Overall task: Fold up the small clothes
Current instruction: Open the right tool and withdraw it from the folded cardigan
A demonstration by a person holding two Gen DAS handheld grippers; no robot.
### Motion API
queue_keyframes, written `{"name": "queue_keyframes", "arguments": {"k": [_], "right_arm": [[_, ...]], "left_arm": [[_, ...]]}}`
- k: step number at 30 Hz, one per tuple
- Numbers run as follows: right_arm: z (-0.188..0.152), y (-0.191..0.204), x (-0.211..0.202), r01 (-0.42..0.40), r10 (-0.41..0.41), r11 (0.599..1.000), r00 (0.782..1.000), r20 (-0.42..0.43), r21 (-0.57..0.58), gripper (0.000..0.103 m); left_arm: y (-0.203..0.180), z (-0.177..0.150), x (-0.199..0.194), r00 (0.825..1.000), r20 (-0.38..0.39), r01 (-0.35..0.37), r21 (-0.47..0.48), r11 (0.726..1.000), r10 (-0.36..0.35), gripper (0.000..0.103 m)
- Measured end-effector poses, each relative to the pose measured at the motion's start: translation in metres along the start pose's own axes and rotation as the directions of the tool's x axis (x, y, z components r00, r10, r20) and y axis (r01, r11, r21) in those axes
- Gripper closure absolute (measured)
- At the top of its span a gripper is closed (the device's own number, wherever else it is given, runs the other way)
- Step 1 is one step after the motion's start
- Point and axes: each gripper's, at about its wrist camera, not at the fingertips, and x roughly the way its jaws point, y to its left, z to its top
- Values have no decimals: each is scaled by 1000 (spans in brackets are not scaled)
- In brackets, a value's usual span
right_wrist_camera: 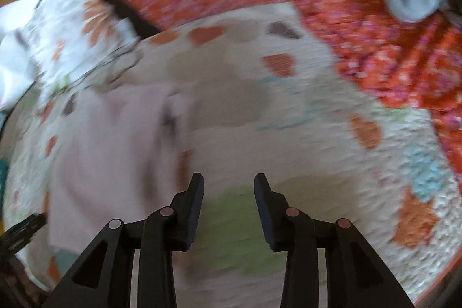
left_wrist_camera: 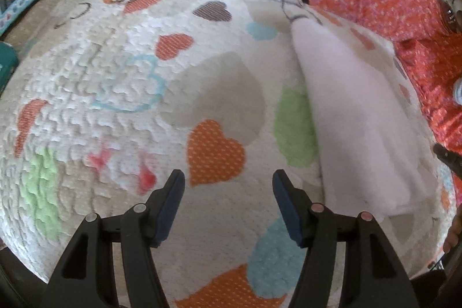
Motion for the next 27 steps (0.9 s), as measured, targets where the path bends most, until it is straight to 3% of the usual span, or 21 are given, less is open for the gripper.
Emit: {"name": "queue_keyframes", "arguments": {"k": [3,7,11,18,20,22,24,25,27], "right_arm": [[1,-23,3,59,-59,998,998,21,30,63],[-1,-46,10,121,-122,990,992,12,67,59],[3,-64,18,177,-179,981,984,10,79,54],[16,-92,55,187,-183,977,982,-45,101,50],[17,-93,68,175,-169,981,983,-75,85,37],[18,-89,75,162,-158,985,985,-74,61,10],[21,-83,85,170,-166,985,982,-90,33,0],[20,-81,90,193,-191,981,977,-92,14,0],[17,-76,93,208,-208,978,978,-2,-28,0]], "left_arm": [[4,3,-11,998,58,-27,-2,1000,27,39],[4,6,-29,986,151,-70,0,998,69,28],[2,10,-37,975,199,-107,13,994,102,25],[0,19,-33,971,207,-128,21,992,121,23],[1,21,-32,969,211,-134,21,991,127,23],[0,21,-31,968,215,-140,20,990,133,23],[1,22,-30,968,213,-141,13,990,135,23],[2,23,-30,969,209,-138,11,990,133,23],[3,23,-29,972,201,-129,6,992,125,23]]}}
